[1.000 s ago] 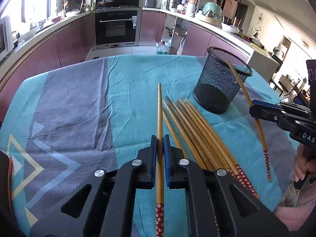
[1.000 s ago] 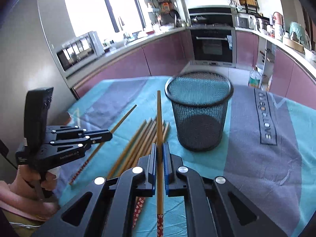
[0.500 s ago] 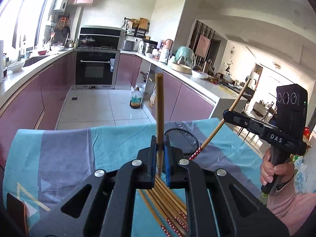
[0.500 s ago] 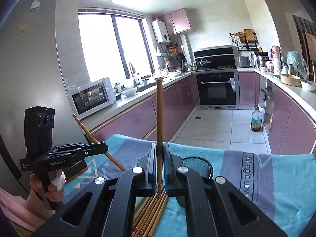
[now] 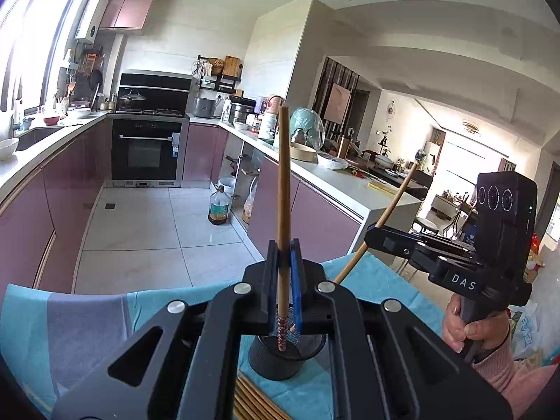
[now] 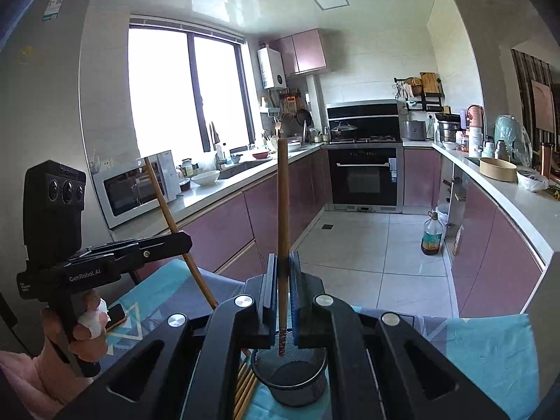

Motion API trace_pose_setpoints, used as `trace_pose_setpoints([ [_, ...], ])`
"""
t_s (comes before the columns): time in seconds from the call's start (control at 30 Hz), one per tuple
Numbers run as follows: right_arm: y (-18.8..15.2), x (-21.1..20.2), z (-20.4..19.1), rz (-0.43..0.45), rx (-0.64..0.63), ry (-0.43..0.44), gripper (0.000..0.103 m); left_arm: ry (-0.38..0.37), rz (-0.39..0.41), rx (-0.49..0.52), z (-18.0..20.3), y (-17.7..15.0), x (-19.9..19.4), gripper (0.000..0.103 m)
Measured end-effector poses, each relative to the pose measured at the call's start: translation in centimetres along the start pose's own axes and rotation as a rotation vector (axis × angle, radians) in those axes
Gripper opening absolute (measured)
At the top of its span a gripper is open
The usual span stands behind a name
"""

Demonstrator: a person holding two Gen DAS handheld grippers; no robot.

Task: Organize utensils
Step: 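Lift the left tool's chopstick upright into the black mesh cup while the right tool inserts its own, then open both tools to release the chopsticks into the cup and withdraw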

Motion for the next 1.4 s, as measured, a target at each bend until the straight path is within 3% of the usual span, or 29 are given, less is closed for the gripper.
trace_pose_setpoints([
  [0.3, -3.6, 5.3, 0.8, -0.187, 0.007, -0.007, 0.005, -0.002, -0.212, -0.009, -0.3, -3.9, 7.0, 0.007],
  [0.43, -4.5, 6.8, 0.9, -0.249, 0.013, -0.006, 0.005, 0.017, -0.250, -0.007, -1.4, -6.6, 9.1, 0.008],
  [0.67, -5.0, 8.6, 0.8, -0.306, 0.026, -0.027, 0.007, 0.034, -0.274, -0.018, -3.0, -7.3, 11.6, 0.008],
  [0.83, -5.1, 9.5, 1.2, -0.307, 0.062, -0.039, 0.013, 0.058, -0.285, -0.021, -3.8, -7.8, 12.3, 0.010],
  [0.93, -5.1, 9.6, 1.5, -0.294, 0.086, -0.041, 0.022, 0.077, -0.275, -0.025, -4.0, -7.9, 12.2, 0.022],
  [1.07, -5.2, 9.0, 1.9, -0.268, 0.110, -0.040, 0.029, 0.104, -0.248, -0.019, -4.4, -7.9, 11.3, 0.027],
  [1.23, -5.1, 7.2, 1.7, -0.215, 0.116, -0.034, 0.039, 0.162, -0.189, 0.001, -4.9, -7.9, 8.9, 0.038],
  [1.3, -5.1, 6.0, 1.3, -0.182, 0.107, -0.020, 0.049, 0.195, -0.153, 0.017, -5.0, -8.0, 7.1, 0.044],
  [1.4, -5.3, 3.8, -0.1, -0.129, 0.068, 0.012, 0.055, 0.220, -0.124, 0.024, -5.4, -8.4, 4.9, 0.050],
])
Point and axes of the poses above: each gripper's, at about its wrist camera, not at the fingertips, and x roughly the way its jaws point, z to its right, y to its top, the point moved 5 cm from there along x, roughly the way its jaws point, and after that the axes turned 5 degrees about -y, right-handed, at the moved point
